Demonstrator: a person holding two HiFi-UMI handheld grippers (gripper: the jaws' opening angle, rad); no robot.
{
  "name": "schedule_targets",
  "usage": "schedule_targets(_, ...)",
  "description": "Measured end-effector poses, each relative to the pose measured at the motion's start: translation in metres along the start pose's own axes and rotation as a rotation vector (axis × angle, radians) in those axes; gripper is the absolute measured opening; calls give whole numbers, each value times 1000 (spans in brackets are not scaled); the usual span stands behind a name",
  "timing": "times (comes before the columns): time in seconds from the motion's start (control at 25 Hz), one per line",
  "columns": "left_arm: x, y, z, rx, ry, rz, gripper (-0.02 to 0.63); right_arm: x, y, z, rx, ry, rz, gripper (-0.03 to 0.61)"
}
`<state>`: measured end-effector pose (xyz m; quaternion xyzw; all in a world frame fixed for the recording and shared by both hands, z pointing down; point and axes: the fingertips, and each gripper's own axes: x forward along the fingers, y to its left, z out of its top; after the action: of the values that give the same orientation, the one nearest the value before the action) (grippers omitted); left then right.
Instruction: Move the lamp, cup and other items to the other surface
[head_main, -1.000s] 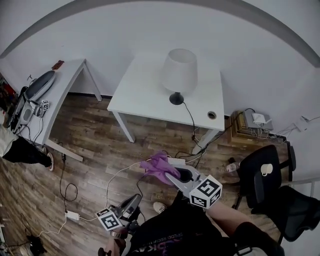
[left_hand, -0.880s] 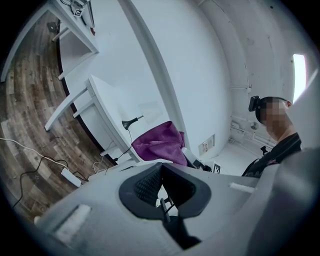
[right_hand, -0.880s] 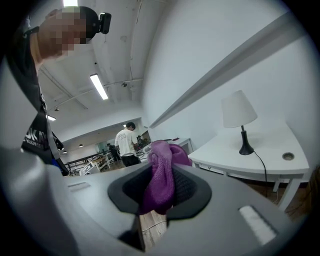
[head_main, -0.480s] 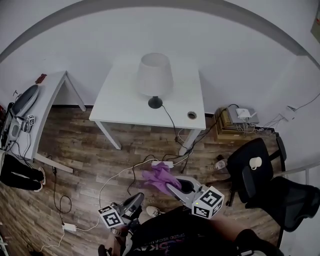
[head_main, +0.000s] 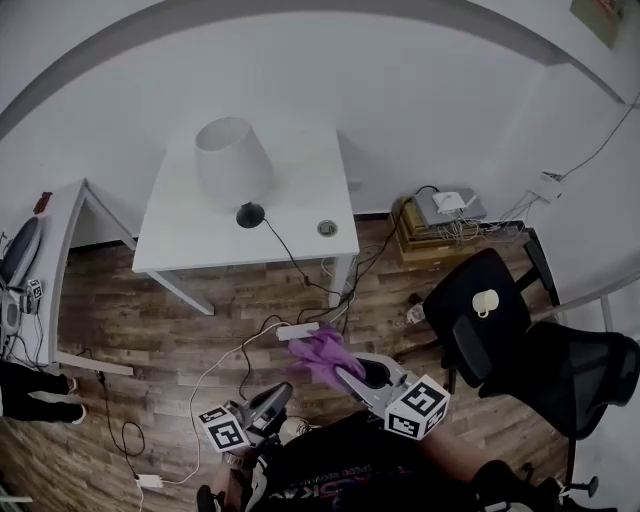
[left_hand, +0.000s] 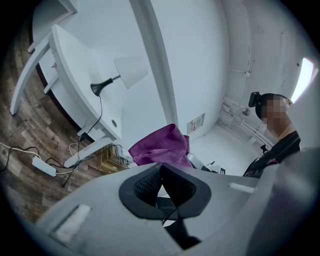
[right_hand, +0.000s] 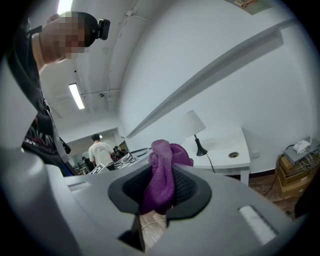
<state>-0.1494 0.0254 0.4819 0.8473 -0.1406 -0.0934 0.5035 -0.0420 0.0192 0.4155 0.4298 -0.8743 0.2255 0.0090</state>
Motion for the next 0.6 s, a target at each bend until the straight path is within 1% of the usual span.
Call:
schedule_targets(0.24, 65, -16, -25, 28, 93, -31, -6, -58, -52, 8, 45, -53, -87, 83)
schedule_targets(0.6, 141, -34, -58, 24, 209, -66, -6, -132, -112, 15, 91, -104, -215, 83)
